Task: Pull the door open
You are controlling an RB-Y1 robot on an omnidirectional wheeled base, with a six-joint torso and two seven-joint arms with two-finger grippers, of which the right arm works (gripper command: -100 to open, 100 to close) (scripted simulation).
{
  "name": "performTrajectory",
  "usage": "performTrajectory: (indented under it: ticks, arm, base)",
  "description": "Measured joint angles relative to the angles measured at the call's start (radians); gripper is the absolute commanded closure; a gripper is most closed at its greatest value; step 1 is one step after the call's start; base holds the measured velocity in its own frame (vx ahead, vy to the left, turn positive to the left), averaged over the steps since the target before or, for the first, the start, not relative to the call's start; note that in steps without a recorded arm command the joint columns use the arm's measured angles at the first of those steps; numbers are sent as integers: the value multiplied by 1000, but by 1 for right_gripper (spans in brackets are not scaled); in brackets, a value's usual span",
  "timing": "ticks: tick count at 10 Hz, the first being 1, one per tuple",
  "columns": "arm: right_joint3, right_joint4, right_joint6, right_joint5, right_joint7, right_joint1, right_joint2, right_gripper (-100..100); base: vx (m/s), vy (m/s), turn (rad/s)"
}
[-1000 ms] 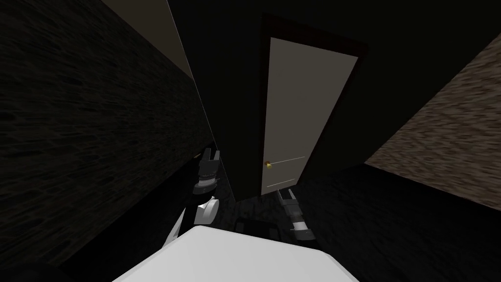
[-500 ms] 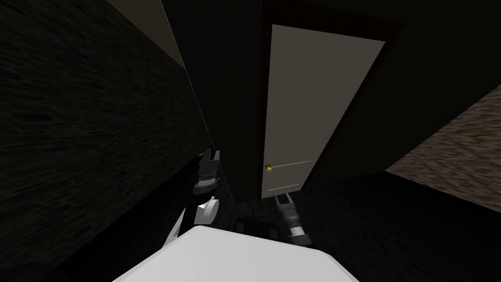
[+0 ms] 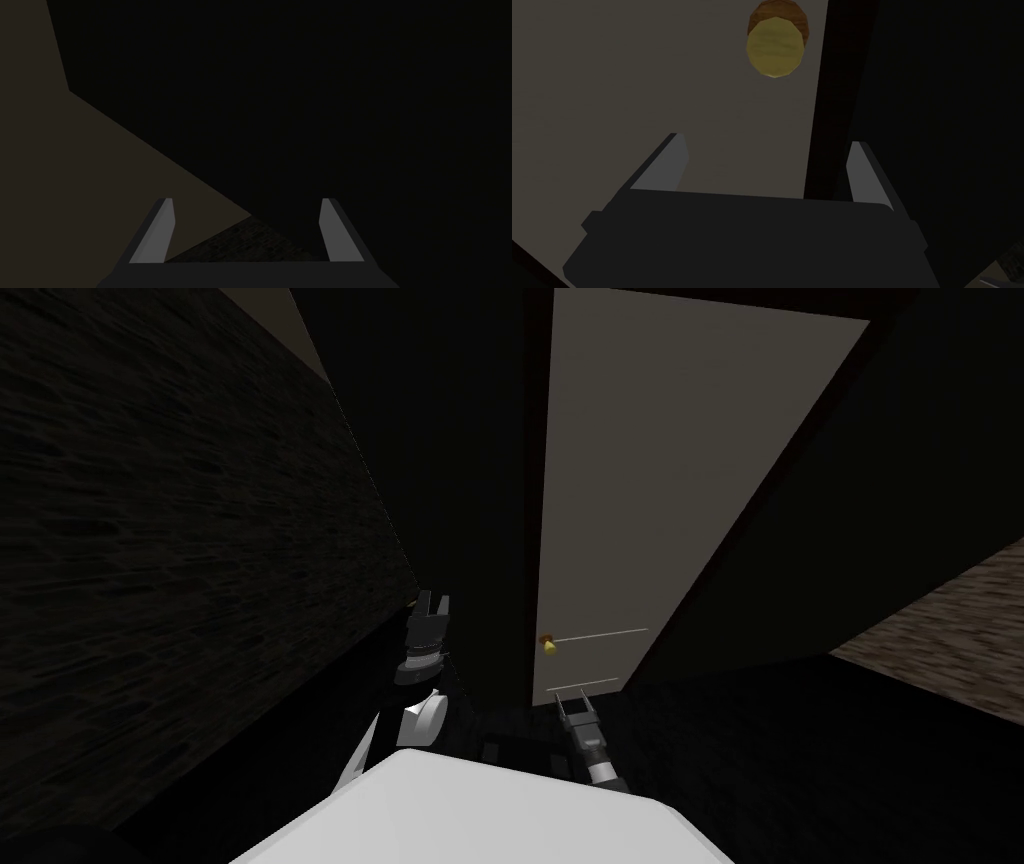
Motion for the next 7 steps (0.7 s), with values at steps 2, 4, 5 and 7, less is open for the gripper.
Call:
performTrajectory:
  ticks: [2,4,5,7]
  arm:
    - [-1,12,2,-2,3,-13,-10,-100]
    - [-3,34,11,-8,3,-38,-31,-100]
    - [-5,54,13,-13,6,-56,-41,-100]
    - [-11,96,18,-24,9,-97,-66,-100]
  base:
    - [-114,28,76]
    - [-169,29,60]
    - [-138,20,49]
    - [-77,9,24]
